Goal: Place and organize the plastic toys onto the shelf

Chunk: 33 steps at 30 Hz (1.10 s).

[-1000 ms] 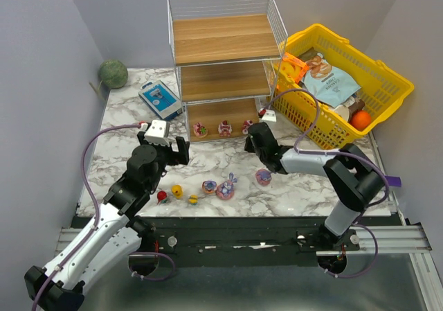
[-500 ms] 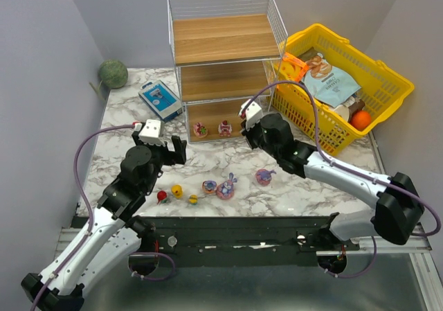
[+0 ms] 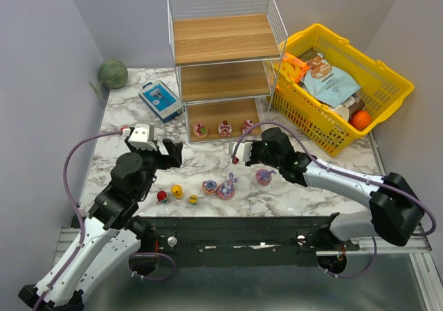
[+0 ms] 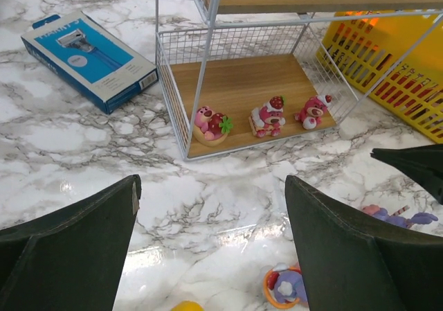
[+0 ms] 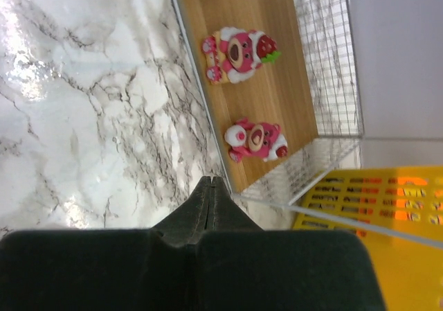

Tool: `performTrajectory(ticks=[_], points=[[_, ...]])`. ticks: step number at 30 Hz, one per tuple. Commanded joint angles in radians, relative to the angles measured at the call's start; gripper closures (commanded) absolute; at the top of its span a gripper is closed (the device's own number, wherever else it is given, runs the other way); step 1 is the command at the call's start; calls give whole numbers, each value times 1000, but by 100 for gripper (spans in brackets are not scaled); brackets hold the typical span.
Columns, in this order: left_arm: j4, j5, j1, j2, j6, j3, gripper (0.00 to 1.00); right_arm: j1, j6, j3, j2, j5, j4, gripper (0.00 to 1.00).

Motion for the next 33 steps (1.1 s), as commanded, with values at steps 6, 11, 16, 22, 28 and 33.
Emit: performTrajectory(ticks=[6,11,16,22,28,33], points=[[-17,130,5,-48,-59,-32,5,-134,-126,144,173,-303,-32,99],[-8,118,6,-76,-59,-42,6,-162,-179,154,224,-306,-23,99],[-4,118,11,-70,-65,-43,6,-180,-231,180,299,-299,-4,99],[-14,117,17,-56,-70,-39,7,-199,-260,190,373,-288,32,99],[-10,120,23,-71,-74,-40,6,-211,-274,235,446,-288,31,99],[-11,118,28,-71,-74,-40,7,-217,-280,284,490,-277,31,99]])
